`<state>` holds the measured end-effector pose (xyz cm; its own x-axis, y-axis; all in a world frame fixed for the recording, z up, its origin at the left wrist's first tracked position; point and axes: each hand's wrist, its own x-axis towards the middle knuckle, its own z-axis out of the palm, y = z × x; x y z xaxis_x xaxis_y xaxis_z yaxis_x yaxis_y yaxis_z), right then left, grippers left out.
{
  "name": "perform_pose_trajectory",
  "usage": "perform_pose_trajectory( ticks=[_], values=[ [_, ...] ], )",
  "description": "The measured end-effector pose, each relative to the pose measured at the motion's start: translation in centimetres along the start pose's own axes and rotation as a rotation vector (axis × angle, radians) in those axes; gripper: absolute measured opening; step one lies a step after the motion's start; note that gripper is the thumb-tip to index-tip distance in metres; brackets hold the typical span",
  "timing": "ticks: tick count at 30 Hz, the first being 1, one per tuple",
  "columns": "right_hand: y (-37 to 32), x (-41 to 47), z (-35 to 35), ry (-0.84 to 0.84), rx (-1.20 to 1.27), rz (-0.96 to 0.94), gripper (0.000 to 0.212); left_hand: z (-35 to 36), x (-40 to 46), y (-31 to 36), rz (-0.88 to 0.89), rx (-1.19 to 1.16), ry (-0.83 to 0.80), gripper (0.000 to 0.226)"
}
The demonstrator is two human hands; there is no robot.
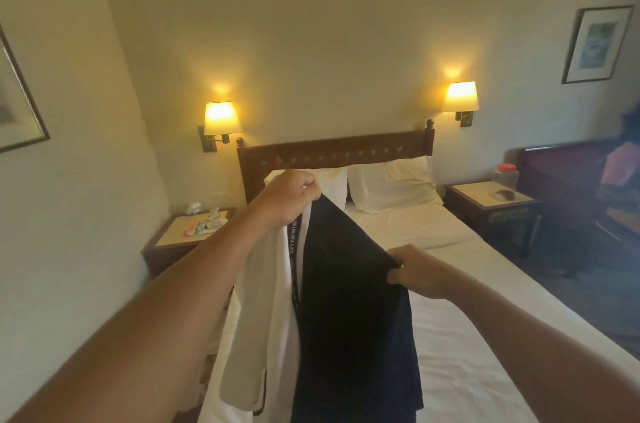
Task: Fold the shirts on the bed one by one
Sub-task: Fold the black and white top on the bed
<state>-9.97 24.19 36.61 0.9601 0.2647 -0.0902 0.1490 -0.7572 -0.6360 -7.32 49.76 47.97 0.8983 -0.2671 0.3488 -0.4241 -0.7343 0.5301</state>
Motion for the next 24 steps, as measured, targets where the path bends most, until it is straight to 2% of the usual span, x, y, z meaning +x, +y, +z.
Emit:
perform_pose_trajectory(
  ticks=[5, 9, 13, 14, 17, 18, 19, 20, 22, 24],
  values=[
    [2.3, 0.9, -3.7, 0.241, -0.238, -0.020, 0.008, -0.2, 0.6, 0.1, -0.017, 0.102, 0.040, 0.030],
    [3.8, 2.1, -7.9, 0.208, -0.435, -0.021, 0.012, 0.9, 1.5, 0.1, -0.055, 0.300, 0.041, 0.029],
    [6.9, 3.3, -11.9, 0.156, -0.440, 0.012, 0.019, 1.6, 2.7, 0.4, -0.113, 0.281, 0.036, 0.036],
    [7.7, 3.5, -12.7, 0.177, -0.406, 0.002, 0.017, 1.9, 3.1, 0.3, -0.138, 0.279, 0.007, 0.041],
    [9.1, 4.4, -14.3, 0.230, -0.316, -0.033, 0.009, 2.7, 3.8, 0.1, -0.239, 0.417, -0.122, 0.091],
    [9.5, 4.9, -14.5, 0.252, -0.312, -0.039, 0.010, 3.0, 4.0, -0.1, -0.251, 0.454, -0.140, 0.099],
    [10.0, 5.5, -14.6, 0.279, -0.320, -0.045, 0.012, 3.4, 4.3, -0.3, -0.244, 0.486, -0.149, 0.097],
    [10.5, 6.1, -14.6, 0.302, -0.324, -0.046, 0.013, 3.7, 4.5, -0.5, -0.221, 0.521, -0.154, 0.083],
    [11.7, 7.6, -14.4, 0.337, -0.279, -0.052, 0.018, 4.5, 5.0, -1.4, -0.155, 0.629, -0.178, 0.040],
    [12.9, 9.3, -14.3, 0.355, -0.190, -0.041, 0.021, 5.5, 5.8, -2.5, -0.128, 0.675, -0.165, 0.031]
  ],
)
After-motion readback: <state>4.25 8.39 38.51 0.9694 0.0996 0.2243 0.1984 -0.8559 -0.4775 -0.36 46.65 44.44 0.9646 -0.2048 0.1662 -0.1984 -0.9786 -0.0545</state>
